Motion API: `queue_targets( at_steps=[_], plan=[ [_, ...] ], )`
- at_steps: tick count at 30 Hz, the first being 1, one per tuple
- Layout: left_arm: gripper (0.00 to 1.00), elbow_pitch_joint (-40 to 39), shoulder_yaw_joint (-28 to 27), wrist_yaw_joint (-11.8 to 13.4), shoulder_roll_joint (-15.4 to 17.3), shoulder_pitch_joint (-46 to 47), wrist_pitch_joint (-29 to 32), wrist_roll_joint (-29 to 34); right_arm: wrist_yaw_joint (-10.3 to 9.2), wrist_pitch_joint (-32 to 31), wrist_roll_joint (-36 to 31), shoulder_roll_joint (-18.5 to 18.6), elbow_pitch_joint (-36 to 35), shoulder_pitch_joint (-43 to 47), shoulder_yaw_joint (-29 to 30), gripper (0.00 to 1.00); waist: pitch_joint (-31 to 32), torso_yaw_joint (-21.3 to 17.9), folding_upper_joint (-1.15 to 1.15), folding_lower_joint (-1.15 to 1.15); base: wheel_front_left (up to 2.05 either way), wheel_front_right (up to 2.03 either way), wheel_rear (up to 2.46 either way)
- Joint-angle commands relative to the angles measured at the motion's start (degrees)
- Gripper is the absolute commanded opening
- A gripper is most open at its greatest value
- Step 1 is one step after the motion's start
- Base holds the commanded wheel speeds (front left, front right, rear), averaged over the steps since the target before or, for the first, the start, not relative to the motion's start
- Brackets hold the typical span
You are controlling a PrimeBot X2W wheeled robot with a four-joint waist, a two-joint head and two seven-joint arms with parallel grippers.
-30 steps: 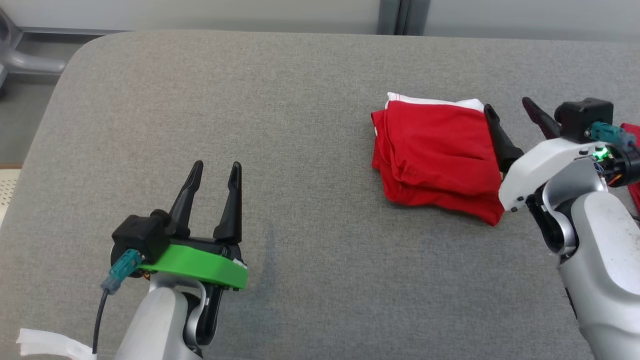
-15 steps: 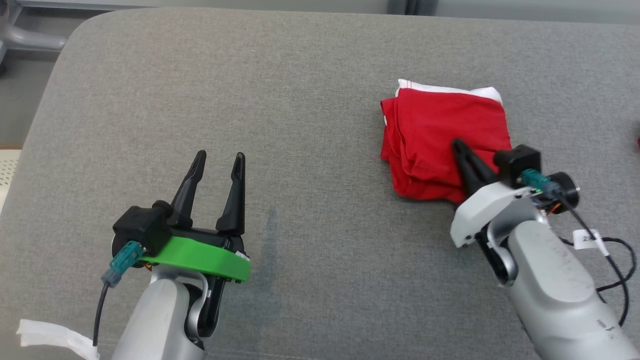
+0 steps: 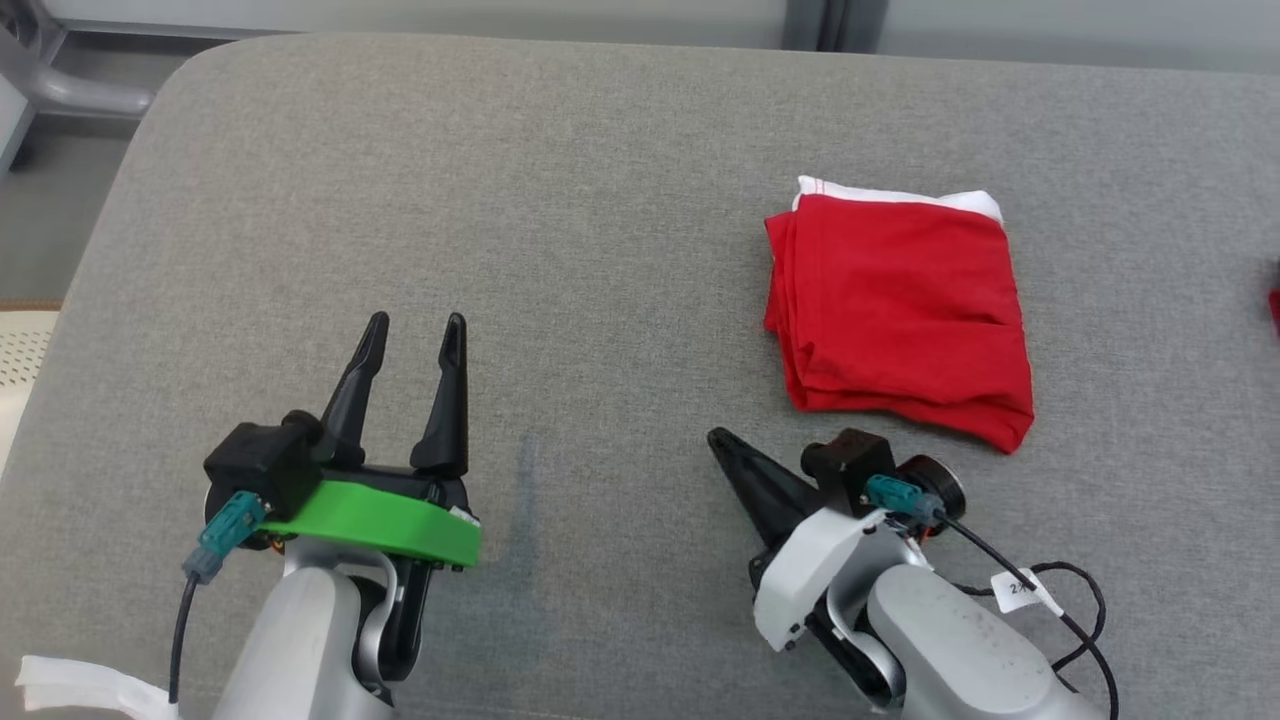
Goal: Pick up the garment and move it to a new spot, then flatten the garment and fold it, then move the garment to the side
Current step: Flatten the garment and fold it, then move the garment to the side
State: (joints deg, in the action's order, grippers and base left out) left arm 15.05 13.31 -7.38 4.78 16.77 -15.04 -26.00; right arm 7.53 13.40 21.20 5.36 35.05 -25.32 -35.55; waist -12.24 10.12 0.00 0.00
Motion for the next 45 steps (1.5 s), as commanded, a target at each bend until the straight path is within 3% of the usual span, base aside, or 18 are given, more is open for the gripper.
queue_targets(
  at_steps=[1, 3, 5, 13, 16, 21, 28, 45],
  plan=[
    [1.00, 0.0, -0.5, -0.2, 0.5, -0.9, -0.2, 0.2, -0.09, 0.5, 1.6, 0.5, -2.0, 0.7, -0.6, 0.00, 1.3, -1.5, 0.00, 0.00, 0.00, 0.00, 0.00],
    [1.00, 0.0, -1.3, -0.2, 0.7, -1.5, -0.2, 0.3, -0.09, 1.0, 3.4, 1.7, -5.5, 1.3, 0.2, 0.00, 2.1, -2.7, 0.00, 0.00, 0.00, 0.00, 0.00],
    [1.00, -0.2, -2.2, -0.2, 0.9, -2.4, -0.2, 0.4, -0.09, 1.4, 4.2, 2.3, -9.6, 2.3, 2.7, 1.00, 3.0, -4.0, 0.00, 0.00, 0.00, 0.00, 0.00],
    [1.00, -0.9, -5.7, -0.2, 1.1, -5.6, -0.2, 1.0, -0.07, 1.1, 0.8, 3.2, -20.9, 8.8, 21.0, 1.00, 5.7, -8.5, 0.00, 0.00, 0.00, 0.00, 0.00],
    [1.00, -0.8, -6.2, -0.2, 1.0, -6.4, -0.2, 1.3, -0.07, -0.7, -0.7, 3.1, -23.0, 11.0, 27.9, 1.00, 6.4, -9.2, 0.00, 0.00, 0.00, 0.00, 0.00],
    [1.00, -0.2, -7.0, -0.2, 0.6, -8.1, -0.2, 1.5, -0.07, -6.8, -2.5, 3.3, -23.0, 12.4, 34.2, 1.00, 8.0, -10.0, 0.00, 0.00, 0.00, 0.00, 0.00],
    [1.00, 0.9, -7.9, -0.2, 0.5, -10.4, -0.2, 1.6, -0.07, -11.7, -2.1, 4.9, -19.1, 10.6, 34.4, 1.00, 10.4, -10.6, 0.00, 0.00, 0.00, 0.00, 0.00],
    [1.00, 1.4, -9.7, -0.2, 0.5, -12.5, -0.2, 2.0, -0.07, -10.0, -1.3, 5.5, -16.9, 11.3, 31.2, 1.00, 12.4, -9.7, 0.00, 0.00, 0.00, 0.00, 0.00]
  ],
)
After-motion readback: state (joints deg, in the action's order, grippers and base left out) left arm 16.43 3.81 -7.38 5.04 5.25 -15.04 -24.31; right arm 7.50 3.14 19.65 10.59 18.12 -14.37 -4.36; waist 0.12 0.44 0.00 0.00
